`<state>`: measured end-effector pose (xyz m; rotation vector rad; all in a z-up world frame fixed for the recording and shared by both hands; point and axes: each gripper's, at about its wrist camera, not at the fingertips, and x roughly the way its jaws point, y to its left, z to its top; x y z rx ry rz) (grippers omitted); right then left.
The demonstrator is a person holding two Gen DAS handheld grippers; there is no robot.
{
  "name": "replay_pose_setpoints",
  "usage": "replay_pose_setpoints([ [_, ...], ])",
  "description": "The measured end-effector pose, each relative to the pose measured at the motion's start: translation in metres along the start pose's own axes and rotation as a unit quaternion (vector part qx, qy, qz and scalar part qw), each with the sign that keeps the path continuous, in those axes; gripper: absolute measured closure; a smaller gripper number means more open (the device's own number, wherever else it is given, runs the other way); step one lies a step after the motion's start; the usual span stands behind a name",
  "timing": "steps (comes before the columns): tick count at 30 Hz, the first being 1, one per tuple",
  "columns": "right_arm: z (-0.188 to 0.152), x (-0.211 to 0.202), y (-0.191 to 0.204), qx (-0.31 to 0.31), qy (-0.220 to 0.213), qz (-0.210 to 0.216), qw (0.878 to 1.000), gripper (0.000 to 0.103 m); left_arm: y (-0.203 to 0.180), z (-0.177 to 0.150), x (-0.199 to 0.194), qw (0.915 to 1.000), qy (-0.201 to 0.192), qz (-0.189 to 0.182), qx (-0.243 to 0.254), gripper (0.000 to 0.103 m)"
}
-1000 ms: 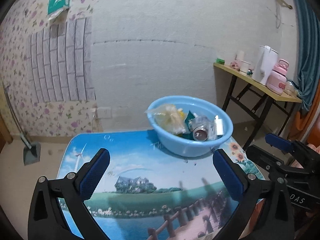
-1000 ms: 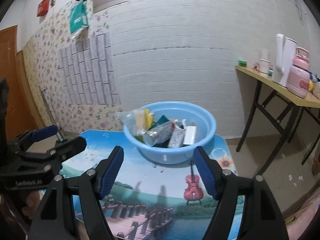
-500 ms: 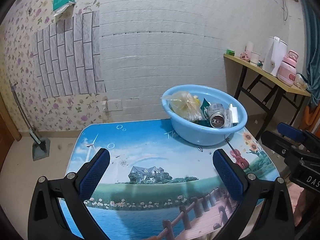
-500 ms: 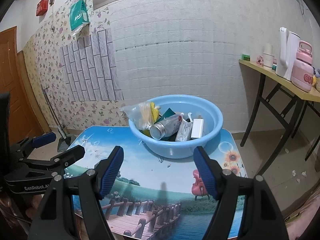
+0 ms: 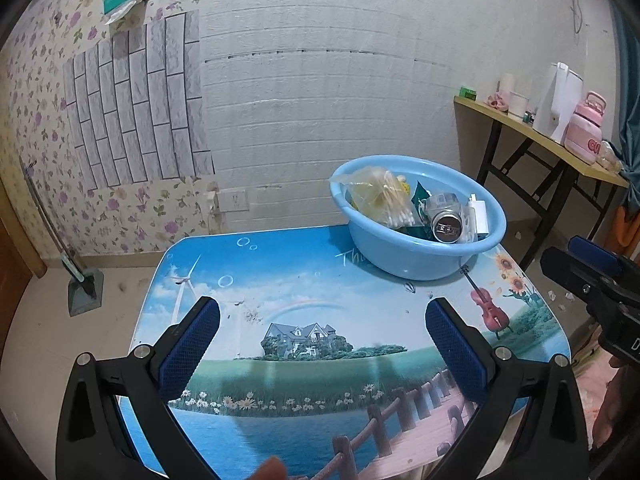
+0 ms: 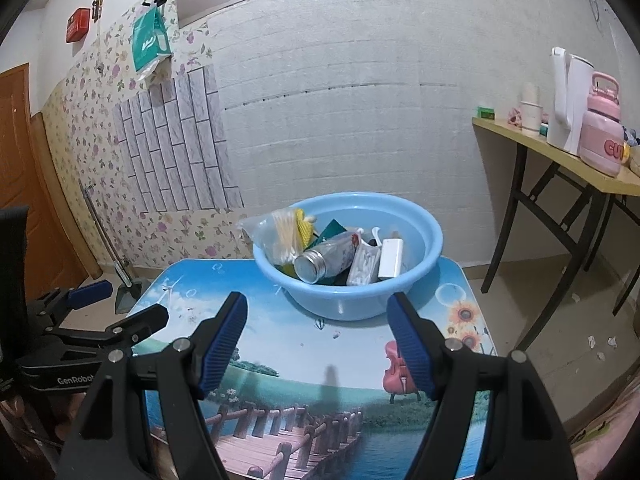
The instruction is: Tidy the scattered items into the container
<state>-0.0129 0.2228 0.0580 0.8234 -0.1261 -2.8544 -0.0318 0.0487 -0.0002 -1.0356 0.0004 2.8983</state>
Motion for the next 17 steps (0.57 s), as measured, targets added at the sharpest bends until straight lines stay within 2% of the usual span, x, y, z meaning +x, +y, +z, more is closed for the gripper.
replay_pose_setpoints([
  [11, -0.004, 0.011, -0.006, 0.005, 0.015, 0.000, 1.000, 0.030, -0.003, 0.001, 0.011, 0.9999, 0.013, -0.002, 0.001, 0.000],
  [17, -0.005, 0.013, -0.002, 0.002, 0.020, 0.002, 1.000, 0.030, -0.001, 0.001, 0.005, 1.0000, 0.001, -0.003, 0.004, 0.000],
])
